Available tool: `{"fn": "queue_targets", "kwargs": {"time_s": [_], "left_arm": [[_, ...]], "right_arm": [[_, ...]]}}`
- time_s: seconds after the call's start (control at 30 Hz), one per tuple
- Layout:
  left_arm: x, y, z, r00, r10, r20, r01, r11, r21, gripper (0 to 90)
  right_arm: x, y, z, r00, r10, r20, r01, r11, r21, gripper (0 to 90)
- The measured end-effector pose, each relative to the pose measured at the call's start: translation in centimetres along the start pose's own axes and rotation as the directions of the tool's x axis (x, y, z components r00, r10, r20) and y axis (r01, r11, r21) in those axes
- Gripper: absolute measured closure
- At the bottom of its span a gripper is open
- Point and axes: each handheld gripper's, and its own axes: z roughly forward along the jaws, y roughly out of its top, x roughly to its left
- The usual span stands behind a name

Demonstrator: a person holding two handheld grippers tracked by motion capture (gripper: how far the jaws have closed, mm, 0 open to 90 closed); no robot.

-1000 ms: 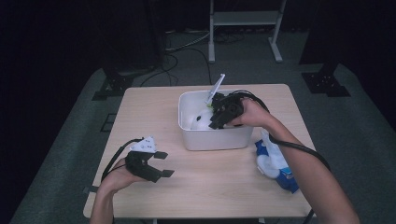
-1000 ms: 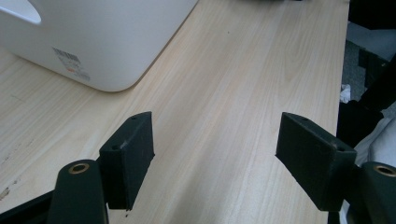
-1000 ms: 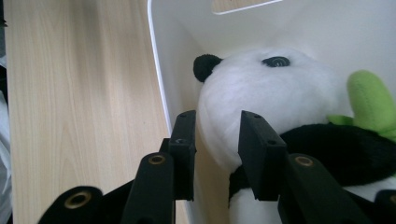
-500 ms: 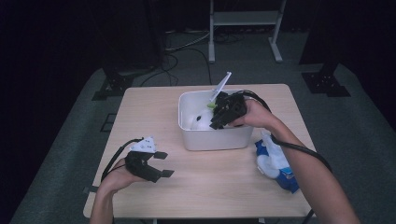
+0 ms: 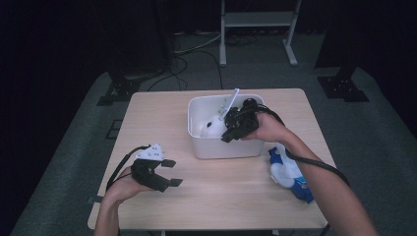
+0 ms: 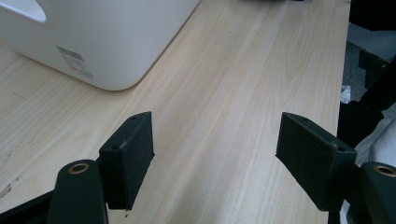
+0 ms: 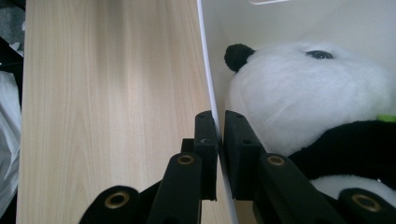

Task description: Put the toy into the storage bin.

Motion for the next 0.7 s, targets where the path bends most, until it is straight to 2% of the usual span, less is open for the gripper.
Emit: {"fn": "queue_targets", "kwargs": {"time_s": [0.1, 0.27, 0.5, 0.7], "left_arm": [[0.1, -0.1, -0.1, 1.0, -0.003, 0.0, 0.003, 1.0, 0.004, 25.9], [0.2, -0.2, -0.2, 1.0, -0.004, -0.002, 0.004, 1.0, -0.002, 25.9], [0.2, -0.3, -0.4, 1.0, -0.007, 0.0, 0.007, 1.0, -0.002, 25.7], [0.2, -0.3, -0.5, 0.9999, -0.01, -0.002, 0.01, 0.9999, -0.002, 25.7]], "right_arm": [[0.6, 0.0, 0.1, 0.9997, -0.024, 0.002, 0.024, 1.0, -0.004, 85.6], [2.2, 0.5, 0.2, 0.9979, -0.06, -0.024, 0.06, 0.998, 0.003, 87.0], [4.8, -0.3, 0.0, 0.9962, -0.078, -0.04, 0.077, 0.997, -0.02, 87.0], [7.5, -1.0, -0.3, 0.9939, -0.092, -0.06, 0.09, 0.995, -0.043, 86.9]]}}
